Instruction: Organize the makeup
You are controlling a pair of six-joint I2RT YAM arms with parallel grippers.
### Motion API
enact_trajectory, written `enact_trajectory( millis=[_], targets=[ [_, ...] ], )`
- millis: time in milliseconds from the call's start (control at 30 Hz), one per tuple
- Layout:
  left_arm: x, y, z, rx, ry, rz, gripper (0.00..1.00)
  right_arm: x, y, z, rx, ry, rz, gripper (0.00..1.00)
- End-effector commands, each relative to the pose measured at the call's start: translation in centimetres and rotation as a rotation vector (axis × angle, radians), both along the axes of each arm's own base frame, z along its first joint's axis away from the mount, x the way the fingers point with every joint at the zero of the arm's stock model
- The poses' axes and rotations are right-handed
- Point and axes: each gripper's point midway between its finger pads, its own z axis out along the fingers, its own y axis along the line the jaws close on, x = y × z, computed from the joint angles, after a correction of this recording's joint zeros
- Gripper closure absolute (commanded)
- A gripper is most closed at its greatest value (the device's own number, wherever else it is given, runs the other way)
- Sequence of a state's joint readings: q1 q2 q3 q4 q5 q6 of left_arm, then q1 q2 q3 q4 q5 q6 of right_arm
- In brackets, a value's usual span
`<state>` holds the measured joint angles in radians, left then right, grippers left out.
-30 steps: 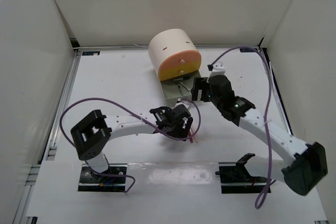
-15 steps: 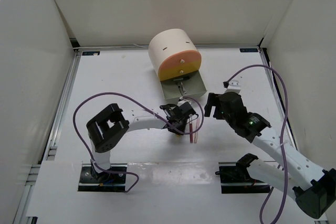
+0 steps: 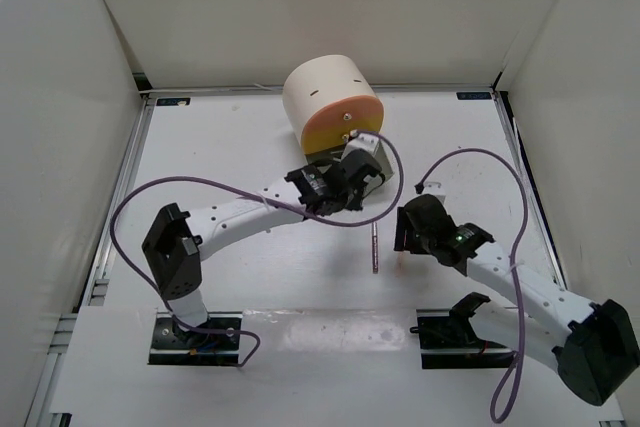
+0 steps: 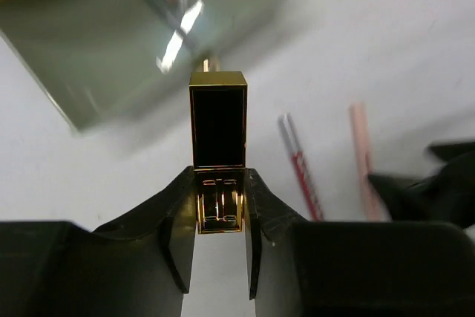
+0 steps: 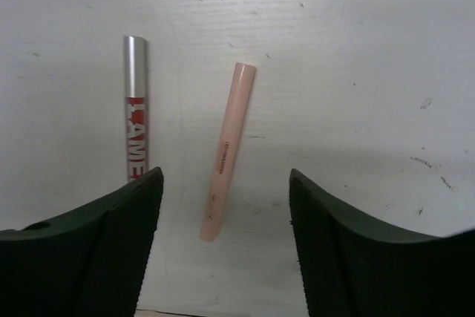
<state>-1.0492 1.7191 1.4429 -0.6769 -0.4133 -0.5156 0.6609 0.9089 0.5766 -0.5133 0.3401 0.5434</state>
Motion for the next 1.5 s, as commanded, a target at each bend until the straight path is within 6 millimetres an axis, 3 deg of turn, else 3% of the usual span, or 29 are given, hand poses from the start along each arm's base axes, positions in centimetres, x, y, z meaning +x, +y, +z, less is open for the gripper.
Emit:
enact_trajectory(
  millis=[0,33,67,100,200,233,333,433,533,700,833,900,967,1067,1100,1133,1200,1233,1300,1467],
  targets=[
    [4.5,-0.6,6.3,-0.036,-0.192,0.005,0.68,0.9,-0.1,-1.8,0.005,0.015,-0.093,0.33],
    [5.5,-0.9,7.8,-0.039,-0.229,-0.004,0.68,1.1,0.1,-2.2,0.004,0.018,-0.1,0.35],
    [6.3,-1.1,7.7,-0.021,-0.247,-0.001,0.66,1.3,0.0,-2.8,0.001,0.024,-0.11,0.35],
    [7.4,-1.5,8.9,-0.04,-0.275,0.005,0.64,1.5,0.2,-3.3,-0.004,0.032,-0.111,0.39],
    [9.2,-2.0,8.4,-0.005,-0.283,-0.017,0.59,1.6,0.3,-3.7,-0.007,0.053,-0.138,0.44],
    [10.1,-2.2,9.2,-0.015,-0.295,-0.018,0.59,1.7,0.2,-4.0,-0.009,0.058,-0.151,0.46],
    [11.6,-2.4,8.0,0.011,-0.272,-0.029,0.49,1.4,-0.6,-4.8,-0.015,0.07,-0.186,0.46],
    [12.9,-1.9,6.0,0.047,-0.234,-0.021,0.47,0.9,-1.5,-5.5,-0.017,0.093,-0.219,0.46],
    [13.3,-1.3,4.7,0.076,-0.205,-0.001,0.26,0.7,-1.8,-5.8,-0.009,0.098,-0.235,0.46],
    [12.8,-1.0,5.6,0.046,-0.2,0.013,0.02,0.5,-2.3,-5.6,-0.017,0.1,-0.243,0.48],
    [11.8,-0.6,9.9,-0.043,-0.259,0.008,0.02,1.1,-2.5,-4.1,-0.023,0.053,-0.243,0.47],
    [11.0,-0.5,10.9,-0.062,-0.272,0.0,0.02,1.3,-3.8,-2.9,-0.068,0.034,-0.28,0.46],
    [9.7,-0.4,12.6,-0.107,-0.291,-0.029,0.02,1.1,-6.4,-1.6,-0.149,0.015,-0.379,0.35],
    [7.6,-0.1,13.9,-0.176,-0.292,-0.084,0.02,1.6,-8.2,0.1,-0.153,-0.006,-0.509,0.24],
    [7.2,0.1,14.1,-0.192,-0.293,-0.093,0.02,1.4,-9.5,-0.6,-0.153,0.027,-0.591,0.08],
    [6.5,0.7,14.0,-0.206,-0.293,-0.1,0.02,1.0,-10.2,-1.2,-0.16,0.054,-0.621,0.01],
    [5.8,1.3,13.6,-0.206,-0.291,-0.102,0.02,1.0,-11.3,-2.3,-0.131,0.103,-0.697,0.01],
    [5.6,1.8,12.5,-0.186,-0.279,-0.103,0.02,0.7,-11.7,-2.8,-0.124,0.126,-0.725,0.01],
    [5.3,3.0,12.9,-0.179,-0.29,-0.084,0.02,0.5,-13.0,-4.0,-0.107,0.168,-0.797,0.01],
    [5.1,5.1,12.2,-0.149,-0.283,-0.058,0.02,1.6,-12.1,-5.9,0.005,0.215,-0.718,0.01]
  ],
)
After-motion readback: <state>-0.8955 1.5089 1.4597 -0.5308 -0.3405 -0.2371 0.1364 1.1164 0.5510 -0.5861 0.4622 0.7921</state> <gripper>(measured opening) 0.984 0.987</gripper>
